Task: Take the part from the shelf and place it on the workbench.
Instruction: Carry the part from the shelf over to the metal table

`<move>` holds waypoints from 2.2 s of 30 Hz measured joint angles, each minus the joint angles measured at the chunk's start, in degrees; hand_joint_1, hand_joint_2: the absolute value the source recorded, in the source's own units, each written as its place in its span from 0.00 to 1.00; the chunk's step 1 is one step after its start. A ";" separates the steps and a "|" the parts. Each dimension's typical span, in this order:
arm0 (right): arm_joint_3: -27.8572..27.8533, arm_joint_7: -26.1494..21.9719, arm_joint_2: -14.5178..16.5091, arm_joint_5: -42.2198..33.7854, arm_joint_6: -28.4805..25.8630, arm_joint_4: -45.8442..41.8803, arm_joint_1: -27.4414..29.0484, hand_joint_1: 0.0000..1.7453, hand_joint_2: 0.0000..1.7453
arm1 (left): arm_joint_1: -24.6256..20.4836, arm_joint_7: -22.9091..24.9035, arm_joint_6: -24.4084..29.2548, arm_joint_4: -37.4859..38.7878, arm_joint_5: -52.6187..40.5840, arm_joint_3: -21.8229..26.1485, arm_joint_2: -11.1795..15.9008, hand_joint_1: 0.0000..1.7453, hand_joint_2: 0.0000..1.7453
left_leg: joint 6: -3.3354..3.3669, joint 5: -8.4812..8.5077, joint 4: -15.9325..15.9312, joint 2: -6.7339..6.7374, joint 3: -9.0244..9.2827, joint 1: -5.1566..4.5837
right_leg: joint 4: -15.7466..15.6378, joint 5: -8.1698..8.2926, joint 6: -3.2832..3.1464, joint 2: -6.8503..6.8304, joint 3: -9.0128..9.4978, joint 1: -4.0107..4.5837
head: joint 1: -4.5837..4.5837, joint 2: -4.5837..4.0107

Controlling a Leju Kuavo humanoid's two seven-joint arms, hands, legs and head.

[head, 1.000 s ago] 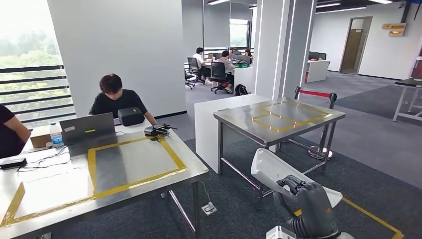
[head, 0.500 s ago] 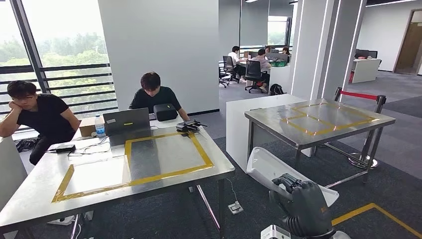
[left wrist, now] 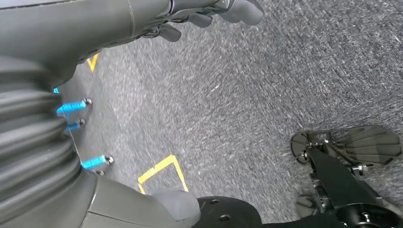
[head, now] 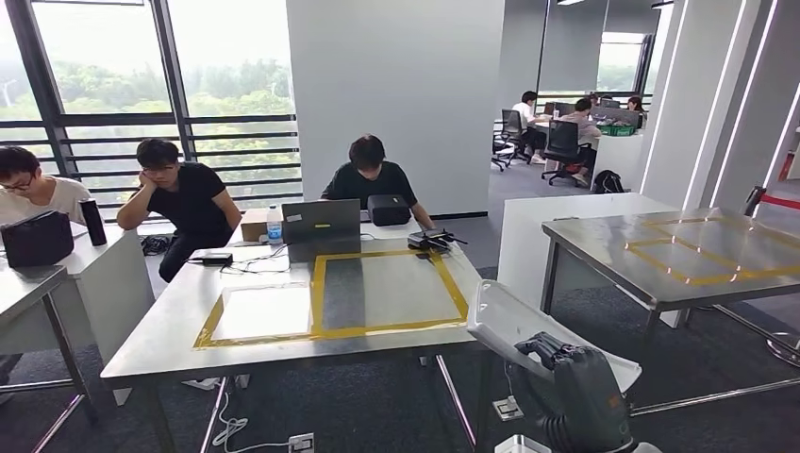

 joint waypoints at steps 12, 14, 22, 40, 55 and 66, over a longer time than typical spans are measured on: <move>-0.21 1.19 0.22 2.23 -0.19 -0.49 0.57 1.00 1.00 | 0.37 0.04 -0.33 0.10 -0.04 0.02 0.09 0.00 1.00 | -2.64 -5.53 13.90 5.35 -7.01 0.12 | -2.27 0.55 -2.56 -6.69 1.06 0.29 | -0.41 0.00; -0.27 1.30 0.26 2.51 -0.28 -0.75 0.65 1.00 1.00 | 0.29 0.05 -0.33 0.04 -0.08 0.02 0.18 0.00 1.00 | -2.22 -2.47 6.03 7.26 -2.42 -0.12 | -2.09 0.26 -2.23 -8.00 1.15 0.40 | -0.44 0.00; -1.05 0.05 0.51 2.14 -0.62 -1.29 0.68 1.00 1.00 | 0.42 -0.31 -0.33 0.03 -0.14 0.03 0.15 0.00 1.00 | -0.49 -0.58 -0.74 7.77 1.05 -0.47 | -3.17 0.25 -2.93 -9.95 2.09 1.09 | -0.22 0.00; -1.26 0.05 0.82 2.78 0.55 -0.87 -0.42 1.00 1.00 | -0.01 -1.09 0.22 -0.01 -0.89 0.12 0.15 0.00 1.00 | 1.86 0.67 -3.80 7.06 2.66 0.02 | 3.88 -3.50 0.72 -4.45 -0.97 0.46 | -0.05 -0.01; -1.32 1.09 1.08 3.88 0.76 -0.59 1.13 1.00 1.00 | 0.15 -1.12 0.22 -0.02 -1.64 0.15 0.20 0.00 1.00 | -3.03 -5.15 8.00 5.15 -3.17 1.33 | -1.54 0.70 -1.27 -3.02 0.18 -0.82 | -0.28 0.00; -1.33 0.92 1.54 4.04 1.57 -0.57 0.44 1.00 1.00 | 0.22 -1.33 0.21 -0.01 -1.92 0.15 0.22 0.00 1.00 | -0.23 -0.60 0.46 5.20 -0.59 -0.24 | -1.91 -0.82 -0.26 -3.05 1.36 0.27 | -0.31 0.01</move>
